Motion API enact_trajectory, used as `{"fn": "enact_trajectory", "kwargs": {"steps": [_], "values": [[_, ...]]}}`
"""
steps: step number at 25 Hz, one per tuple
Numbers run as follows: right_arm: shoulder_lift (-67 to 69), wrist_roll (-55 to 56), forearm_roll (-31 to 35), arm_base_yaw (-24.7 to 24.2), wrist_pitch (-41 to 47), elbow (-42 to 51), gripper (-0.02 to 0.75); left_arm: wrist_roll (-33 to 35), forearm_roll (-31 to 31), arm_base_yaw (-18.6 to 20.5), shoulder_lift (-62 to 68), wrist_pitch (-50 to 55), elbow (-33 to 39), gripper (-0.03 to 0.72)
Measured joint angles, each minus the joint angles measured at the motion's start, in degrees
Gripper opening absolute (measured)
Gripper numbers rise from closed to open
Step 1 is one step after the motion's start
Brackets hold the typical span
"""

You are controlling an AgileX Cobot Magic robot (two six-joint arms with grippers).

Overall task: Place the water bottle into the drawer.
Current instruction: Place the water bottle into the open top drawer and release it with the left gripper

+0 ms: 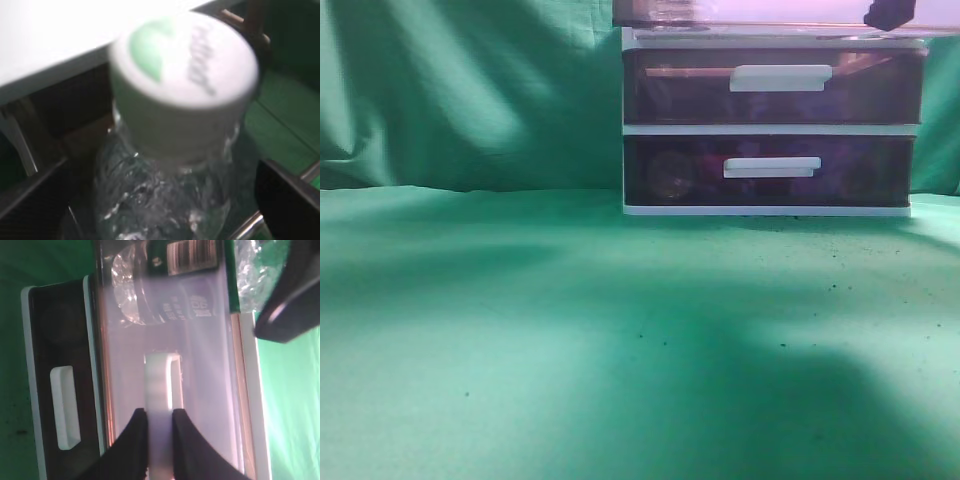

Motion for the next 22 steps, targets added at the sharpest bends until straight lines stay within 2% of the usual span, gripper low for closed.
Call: {"fn": "enact_trajectory", "kwargs": {"steps": [5, 6, 13, 17, 20, 22], "values": [[0.0, -0.1, 0.7, 0.1, 0.0, 0.0, 0.102, -0.8, -1.1, -0.2, 0.4, -9.0, 0.0, 0.643], [0.0, -0.1, 0.8, 0.1, 0.0, 0.0, 0.102, -0.8, -1.1, -0.5, 0.8, -11.7, 0.0, 0.594], [0.0, -0.1, 1.2, 0.1, 0.0, 0.0, 0.102, -1.5, -0.9, -2.3, 7.6, -35.5, -0.2, 0.594], [0.0, -0.1, 2.1, 0.1, 0.0, 0.0, 0.102, -9.4, 0.6, -2.4, 14.2, -51.6, -0.6, 0.594], [0.0, -0.2, 2.4, 0.1, 0.0, 0.0, 0.102, -15.3, 3.4, -2.7, 17.8, -55.0, -3.0, 0.594], [0.0, -0.2, 2.7, 0.1, 0.3, 0.0, 0.102, -17.3, 7.6, -2.8, 19.0, -55.3, -4.9, 0.594]]}}
